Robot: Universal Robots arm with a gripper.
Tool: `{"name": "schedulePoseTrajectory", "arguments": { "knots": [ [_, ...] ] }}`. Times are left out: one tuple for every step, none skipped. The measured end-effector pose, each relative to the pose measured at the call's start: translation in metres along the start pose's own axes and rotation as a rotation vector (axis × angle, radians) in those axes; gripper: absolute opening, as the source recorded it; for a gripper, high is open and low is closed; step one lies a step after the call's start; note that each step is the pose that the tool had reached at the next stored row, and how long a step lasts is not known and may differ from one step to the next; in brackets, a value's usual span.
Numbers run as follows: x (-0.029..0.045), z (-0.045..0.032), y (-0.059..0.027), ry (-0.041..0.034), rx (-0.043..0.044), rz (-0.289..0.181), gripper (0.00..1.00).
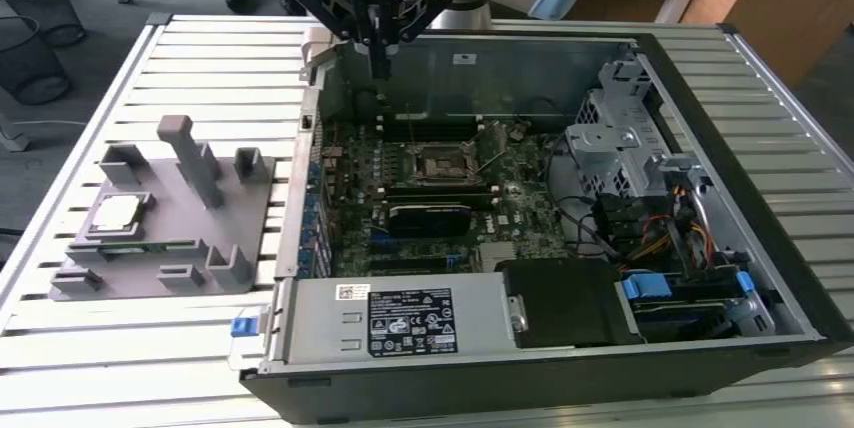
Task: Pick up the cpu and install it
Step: 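Reach for the cpu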
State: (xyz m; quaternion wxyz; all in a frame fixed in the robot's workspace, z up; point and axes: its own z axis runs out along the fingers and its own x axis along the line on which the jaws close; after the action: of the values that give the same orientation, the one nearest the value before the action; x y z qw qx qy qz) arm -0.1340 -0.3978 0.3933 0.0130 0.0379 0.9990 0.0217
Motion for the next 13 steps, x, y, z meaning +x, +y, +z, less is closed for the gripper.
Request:
{"name": "schedulePoseTrajectory", "arguments": {
  "knots": [
    [0.0019, 0.0000, 0.0004, 0.0000, 0.0000, 0.000, 0.11],
    [0.0037, 0.0000, 0.0012, 0.0000, 0.0000, 0.000, 0.11],
    [0.0054, 0.0000, 0.0022, 0.0000, 0.0000, 0.000, 0.11],
    [0.0072, 0.0000, 0.0030, 0.0000, 0.0001, 0.000, 0.11],
    [0.0091, 0.0000, 0.0038, 0.0000, -0.0001, 0.000, 0.11],
    [0.0109, 0.0001, 0.0048, -0.0001, -0.0001, 0.000, 0.11],
    [0.0126, 0.0000, 0.0055, -0.0001, 0.0000, 0.000, 0.11],
    [0.0142, 0.0000, 0.0060, 0.0000, 0.0000, 0.000, 0.11],
    [0.0154, 0.0001, 0.0064, -0.0001, -0.0002, 0.000, 0.11],
    [0.0168, 0.0000, 0.0066, 0.0001, 0.0000, 0.000, 0.11],
    [0.0177, 0.0001, 0.0067, -0.0001, -0.0001, 0.000, 0.11],
    [0.0179, 0.0002, 0.0069, 0.0000, -0.0001, 0.000, 0.11],
    [0.0183, 0.0003, 0.0071, 0.0001, 0.0000, 0.000, 0.11]
  ]
}}
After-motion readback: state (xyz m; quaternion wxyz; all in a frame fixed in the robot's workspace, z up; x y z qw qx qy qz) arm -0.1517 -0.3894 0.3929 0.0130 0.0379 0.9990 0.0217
